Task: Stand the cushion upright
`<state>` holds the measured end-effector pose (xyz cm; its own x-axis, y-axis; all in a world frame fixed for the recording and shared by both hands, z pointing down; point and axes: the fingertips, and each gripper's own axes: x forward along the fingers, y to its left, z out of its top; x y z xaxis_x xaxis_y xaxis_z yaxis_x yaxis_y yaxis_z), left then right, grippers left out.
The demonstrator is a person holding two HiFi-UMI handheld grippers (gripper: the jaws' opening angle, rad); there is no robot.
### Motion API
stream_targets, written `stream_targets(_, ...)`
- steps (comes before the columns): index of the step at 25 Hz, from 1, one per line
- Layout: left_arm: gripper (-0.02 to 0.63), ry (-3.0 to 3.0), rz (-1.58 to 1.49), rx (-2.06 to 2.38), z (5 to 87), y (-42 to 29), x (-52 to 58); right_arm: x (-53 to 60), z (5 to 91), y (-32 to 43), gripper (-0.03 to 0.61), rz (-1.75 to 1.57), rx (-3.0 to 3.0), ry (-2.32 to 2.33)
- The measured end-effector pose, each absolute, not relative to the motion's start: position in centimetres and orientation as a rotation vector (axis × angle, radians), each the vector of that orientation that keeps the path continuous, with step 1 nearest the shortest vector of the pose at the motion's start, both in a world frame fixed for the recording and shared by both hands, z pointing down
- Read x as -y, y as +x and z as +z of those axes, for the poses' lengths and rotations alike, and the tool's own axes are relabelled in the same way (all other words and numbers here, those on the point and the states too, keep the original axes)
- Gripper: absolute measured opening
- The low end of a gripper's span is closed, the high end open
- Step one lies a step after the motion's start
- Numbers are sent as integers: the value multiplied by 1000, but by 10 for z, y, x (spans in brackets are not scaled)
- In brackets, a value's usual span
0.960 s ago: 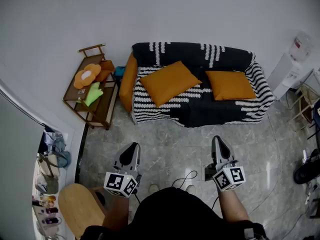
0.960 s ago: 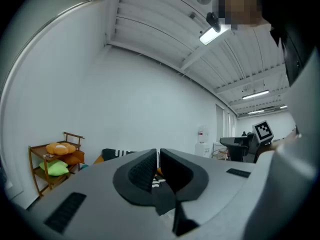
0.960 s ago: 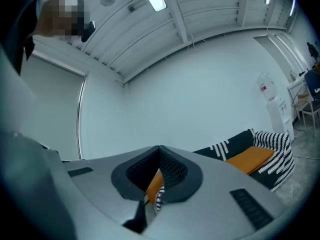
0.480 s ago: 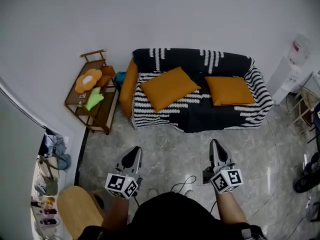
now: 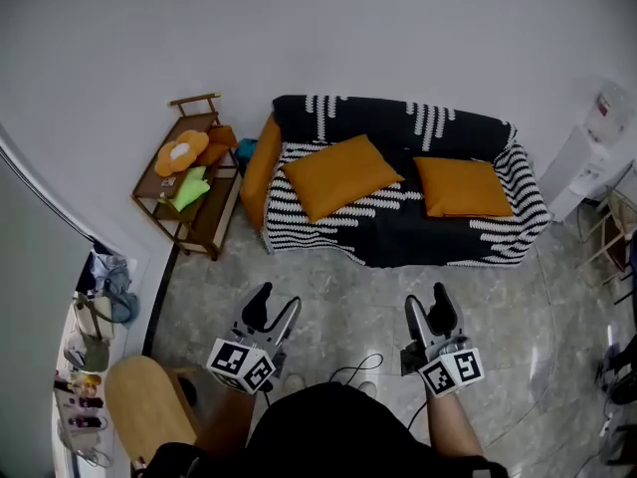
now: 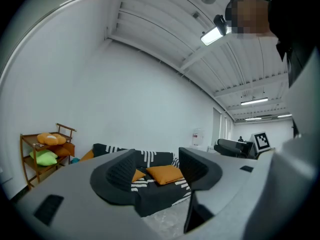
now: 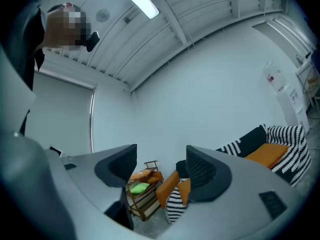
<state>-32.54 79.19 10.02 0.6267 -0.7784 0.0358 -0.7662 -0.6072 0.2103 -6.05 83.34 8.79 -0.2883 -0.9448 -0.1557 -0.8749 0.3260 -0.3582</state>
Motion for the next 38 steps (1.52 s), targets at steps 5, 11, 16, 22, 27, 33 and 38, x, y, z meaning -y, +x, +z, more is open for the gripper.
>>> stream_targets(5, 318, 2610, -87, 1335, 98, -303, -801, -845, 92, -30, 350, -288, -2259, -1623)
stream_targets(11, 321, 2582, -77, 1374, 95, -268, -814, -859, 105, 5, 350, -352, -2339, -1593)
stream_targets(16, 321, 2568, -52, 1413, 95, -258, -817, -860, 111, 21, 350, -375, -2337, -1587)
stream_targets(22, 321, 2584, -47, 1393, 93, -253, -791, -836, 108, 30, 348, -372, -2309, -1621)
stream_targets(27, 321, 2606, -63, 1345, 105, -253, -743, -808, 107, 29, 337, -339, -2286, -1685)
stream_targets(33, 321, 2648, -111, 1287, 102, -250, -664, -745, 93, 33, 327, -285, -2237, -1759)
stream_targets(38, 321, 2664, -113, 1279, 97, -271, -604, -678, 86, 11, 325, -277, -2245, -1775)
